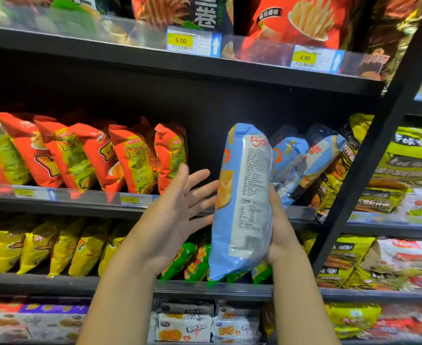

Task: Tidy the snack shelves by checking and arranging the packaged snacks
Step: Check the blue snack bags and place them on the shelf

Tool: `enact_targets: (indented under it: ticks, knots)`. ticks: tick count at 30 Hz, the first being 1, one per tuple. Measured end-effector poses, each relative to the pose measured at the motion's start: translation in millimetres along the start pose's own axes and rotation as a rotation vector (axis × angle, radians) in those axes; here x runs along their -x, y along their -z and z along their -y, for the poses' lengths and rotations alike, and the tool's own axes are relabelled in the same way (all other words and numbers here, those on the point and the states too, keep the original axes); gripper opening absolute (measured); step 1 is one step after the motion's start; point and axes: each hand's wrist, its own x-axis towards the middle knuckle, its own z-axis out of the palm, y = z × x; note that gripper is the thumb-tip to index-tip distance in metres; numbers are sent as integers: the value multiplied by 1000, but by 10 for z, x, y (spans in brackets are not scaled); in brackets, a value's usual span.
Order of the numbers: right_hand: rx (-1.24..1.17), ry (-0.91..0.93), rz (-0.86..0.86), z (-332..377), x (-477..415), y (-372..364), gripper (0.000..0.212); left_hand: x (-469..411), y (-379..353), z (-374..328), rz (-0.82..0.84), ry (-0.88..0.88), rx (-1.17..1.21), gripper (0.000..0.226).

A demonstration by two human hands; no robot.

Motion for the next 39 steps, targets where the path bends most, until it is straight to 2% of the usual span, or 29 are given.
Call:
enact_targets:
  ticks: [2, 4, 5, 7, 10, 12, 14, 16, 18, 21, 25, 29, 33, 37, 39]
  knots:
    - [221, 78, -71, 39, 41, -96, 61, 28, -78, 17, 4, -17, -110, 66]
    - [433, 142, -88, 64, 97, -211, 44, -5, -145, 101, -34, -42, -224, 48]
    - [496, 147, -62, 51, 127, -254, 40, -28, -157, 157, -79, -46, -275, 47]
    - [548, 112, -56, 27, 167, -290, 47, -73, -123, 283, -209, -49, -342, 50]
    - [510, 48, -28, 55, 264, -310, 64, -59, -30, 389, -270, -21, -229, 31]
    - [509, 55, -51, 83, 302, -244, 78, -21, 23, 424, -222, 57, -47, 38]
    - [497, 90, -52, 103, 351, -216, 86, 12, 71, 440, -194, 136, 110, 56]
    - [468, 133, -61, 92, 383, -202, 87, 27, 113, 462, -197, 149, 186, 67]
    - [476, 140, -47, 80, 417, -200, 90, 50, 120, 459, -210, 130, 194, 64]
    - [510, 134, -12, 43, 448, -216, 90, 71, 121, 468, -219, 73, 129, 57]
    - [638, 147, 51, -45, 479, -263, 68, 93, 68, 456, -291, -73, -123, 54]
    - [656, 211, 12, -174, 461, -220, 55, 138, 116, 490, -283, -197, -328, 57]
    - [675, 287, 8, -234, 447, -107, 45, 206, 238, 508, -221, -256, -409, 52]
    - [698, 344, 25, -303, 459, -45, 44, 246, 360, 542, -159, -296, -434, 71]
    - [692, 352, 9, -308, 494, -73, 48, 265, 397, 542, -112, -303, -404, 73]
